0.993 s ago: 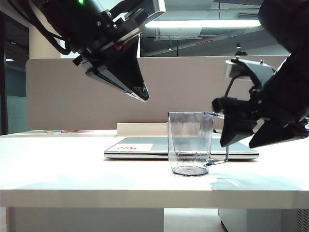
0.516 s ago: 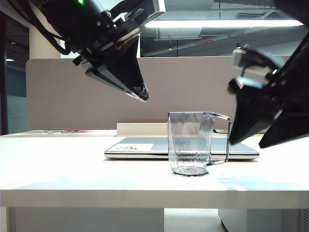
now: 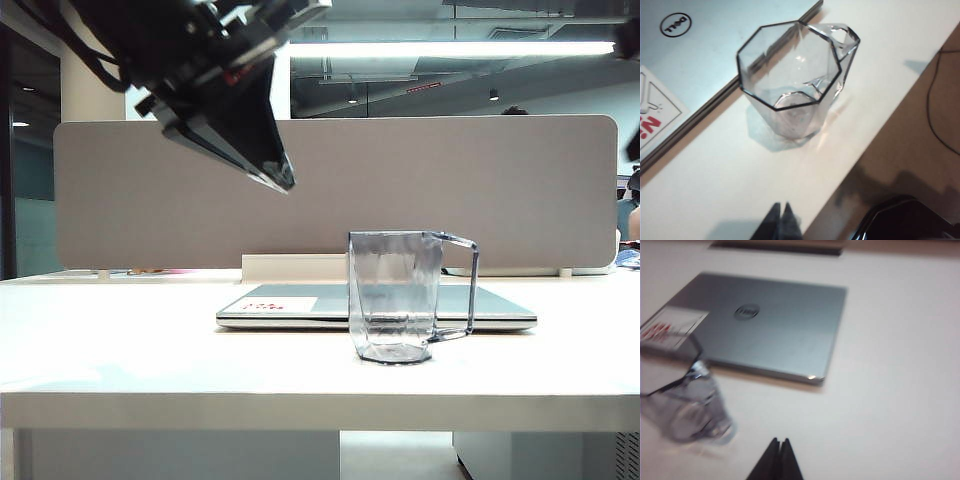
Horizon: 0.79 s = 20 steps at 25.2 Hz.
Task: Pick up the water cup and place it on the side of the laptop close to you.
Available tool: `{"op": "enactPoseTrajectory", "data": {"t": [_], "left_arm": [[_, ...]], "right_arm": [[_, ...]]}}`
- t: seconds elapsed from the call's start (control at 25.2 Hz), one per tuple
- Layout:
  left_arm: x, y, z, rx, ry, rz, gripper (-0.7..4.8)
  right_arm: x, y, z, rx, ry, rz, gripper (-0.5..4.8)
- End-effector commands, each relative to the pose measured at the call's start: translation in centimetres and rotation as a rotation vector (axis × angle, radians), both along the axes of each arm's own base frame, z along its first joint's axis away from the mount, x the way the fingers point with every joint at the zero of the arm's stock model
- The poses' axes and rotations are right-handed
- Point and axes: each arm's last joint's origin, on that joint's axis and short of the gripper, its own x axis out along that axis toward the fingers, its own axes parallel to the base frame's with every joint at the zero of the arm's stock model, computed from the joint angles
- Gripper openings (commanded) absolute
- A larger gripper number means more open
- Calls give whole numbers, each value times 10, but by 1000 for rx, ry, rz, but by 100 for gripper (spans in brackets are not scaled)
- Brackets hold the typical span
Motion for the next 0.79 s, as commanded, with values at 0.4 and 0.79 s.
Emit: {"op": "enactPoseTrajectory", "data": {"t": [0.4, 0.79], "left_arm": [[-23, 29, 25, -20, -127, 140, -6], [-79, 91, -9, -175, -280, 335, -6]], "right_arm": [[-15, -20, -45, 102, -160, -78, -3], [-14, -19, -61, 112, -181, -60, -2]]}}
